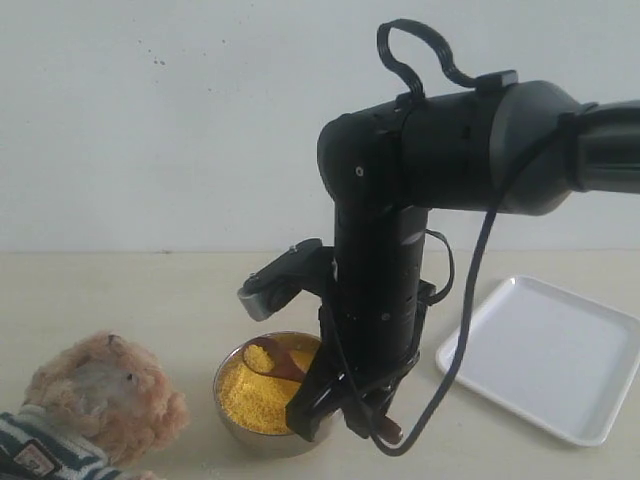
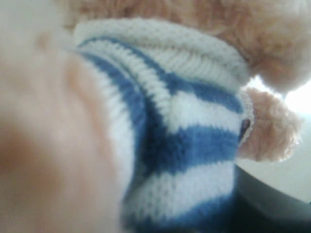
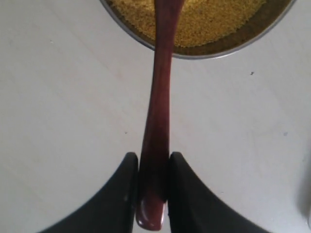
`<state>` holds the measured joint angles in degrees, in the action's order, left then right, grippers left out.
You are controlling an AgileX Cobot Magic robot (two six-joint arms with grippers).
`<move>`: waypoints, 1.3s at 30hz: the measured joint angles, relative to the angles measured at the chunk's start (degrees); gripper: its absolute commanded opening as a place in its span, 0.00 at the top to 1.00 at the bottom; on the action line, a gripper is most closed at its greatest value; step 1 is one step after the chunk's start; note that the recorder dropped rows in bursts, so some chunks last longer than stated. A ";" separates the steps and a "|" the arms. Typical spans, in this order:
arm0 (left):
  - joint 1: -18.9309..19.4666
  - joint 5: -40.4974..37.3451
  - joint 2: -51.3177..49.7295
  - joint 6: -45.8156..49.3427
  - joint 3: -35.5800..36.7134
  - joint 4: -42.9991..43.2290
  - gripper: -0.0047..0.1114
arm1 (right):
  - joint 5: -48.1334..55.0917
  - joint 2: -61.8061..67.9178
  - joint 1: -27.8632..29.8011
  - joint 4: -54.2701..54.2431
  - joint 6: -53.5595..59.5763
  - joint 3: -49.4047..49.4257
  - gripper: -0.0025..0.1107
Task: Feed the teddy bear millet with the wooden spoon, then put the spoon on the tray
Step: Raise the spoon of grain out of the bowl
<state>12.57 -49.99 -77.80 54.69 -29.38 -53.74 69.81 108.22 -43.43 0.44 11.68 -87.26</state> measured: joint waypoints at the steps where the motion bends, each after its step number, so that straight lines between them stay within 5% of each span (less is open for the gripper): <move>1: 0.00 0.00 0.00 0.00 0.00 0.00 0.91 | 0.00 -0.11 0.15 -0.44 0.26 0.00 0.97; 21: 0.00 0.00 0.00 0.00 0.00 0.00 0.91 | 0.00 -1.54 4.06 -8.90 5.04 0.11 0.97; 39: 0.00 0.00 0.00 0.00 0.00 0.00 0.91 | 0.11 -3.14 5.52 -6.16 3.32 1.45 0.97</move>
<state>12.57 -49.99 -77.80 54.69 -29.38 -53.74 69.92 105.07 -37.91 -5.71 15.00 -85.81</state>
